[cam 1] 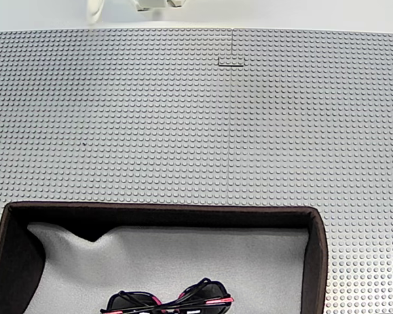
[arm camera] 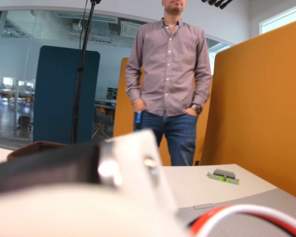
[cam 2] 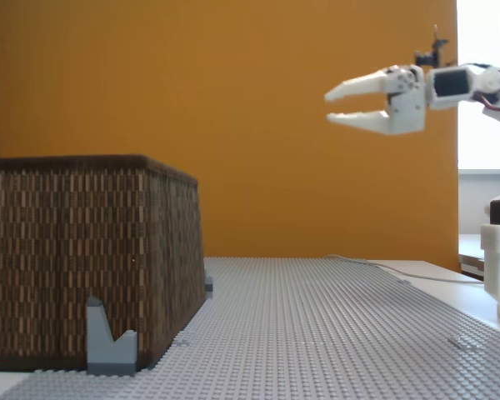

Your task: Grasp a glasses and put it in the bin.

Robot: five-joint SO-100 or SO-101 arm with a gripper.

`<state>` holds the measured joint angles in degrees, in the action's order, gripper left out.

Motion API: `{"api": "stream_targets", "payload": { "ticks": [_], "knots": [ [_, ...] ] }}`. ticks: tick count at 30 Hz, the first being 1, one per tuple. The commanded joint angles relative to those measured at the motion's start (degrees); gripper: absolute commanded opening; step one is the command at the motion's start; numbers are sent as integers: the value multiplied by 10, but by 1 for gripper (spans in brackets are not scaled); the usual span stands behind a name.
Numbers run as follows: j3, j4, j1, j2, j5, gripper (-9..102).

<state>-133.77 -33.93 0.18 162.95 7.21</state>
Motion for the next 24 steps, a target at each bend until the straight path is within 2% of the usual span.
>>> {"api": "stream_targets", "payload": {
  "ticks": [1,8,24],
  "knots": [
    [-37,-43,-6,95,29,5],
    [-53,-115,-25,185,27,5],
    [-65,-132,-37,226,49,0]
  ]
}}
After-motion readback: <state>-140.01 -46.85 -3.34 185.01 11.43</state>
